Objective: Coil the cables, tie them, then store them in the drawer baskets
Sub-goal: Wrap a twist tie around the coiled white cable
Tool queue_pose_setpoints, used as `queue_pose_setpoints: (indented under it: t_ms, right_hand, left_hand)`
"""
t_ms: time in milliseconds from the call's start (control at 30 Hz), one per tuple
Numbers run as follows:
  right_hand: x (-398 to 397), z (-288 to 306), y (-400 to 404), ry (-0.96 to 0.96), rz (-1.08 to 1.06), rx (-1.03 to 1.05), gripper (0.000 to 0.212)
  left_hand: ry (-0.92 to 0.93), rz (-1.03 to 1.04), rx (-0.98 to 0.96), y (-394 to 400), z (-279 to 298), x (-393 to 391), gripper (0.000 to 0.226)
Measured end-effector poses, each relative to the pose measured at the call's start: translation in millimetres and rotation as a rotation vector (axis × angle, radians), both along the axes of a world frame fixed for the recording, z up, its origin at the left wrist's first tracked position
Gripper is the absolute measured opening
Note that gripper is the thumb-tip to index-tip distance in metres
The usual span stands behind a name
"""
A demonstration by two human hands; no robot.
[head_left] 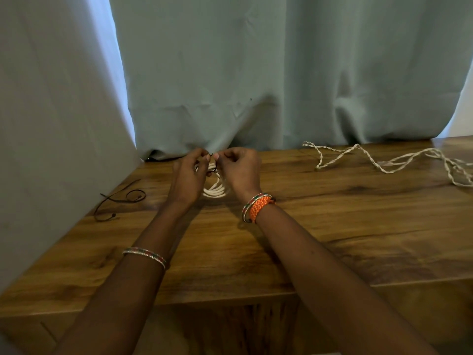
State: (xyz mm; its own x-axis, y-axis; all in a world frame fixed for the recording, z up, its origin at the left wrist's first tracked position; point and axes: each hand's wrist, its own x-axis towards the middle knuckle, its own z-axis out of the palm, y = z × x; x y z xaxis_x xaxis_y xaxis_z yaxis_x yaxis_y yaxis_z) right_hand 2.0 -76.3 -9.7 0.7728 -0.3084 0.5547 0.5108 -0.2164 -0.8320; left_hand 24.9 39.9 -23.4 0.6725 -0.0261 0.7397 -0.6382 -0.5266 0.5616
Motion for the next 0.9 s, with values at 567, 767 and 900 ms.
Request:
queue_pose_setpoints:
  t_ms: [567,767,900]
  right_hand:
    - [-2.3,-4.2,11.1,-0.018,-0.14,0.036,0.015]
    - [-1.4,-6.6,11.7,0.027,-0.141,0.104,0.013]
    - [-1.1,-6.3,10.8,0.05,-0.121,0.103,0.011]
  left_hand:
    - [-0.194,0.079,0.304,-6.1,4.8,-11.8,0.014]
    - [-0.223,0.118,0.414,-7.2,5.5,-12.6,0.011]
    - [-0.22,0.103,0.431,-5.5,4.6,-12.1,0.015]
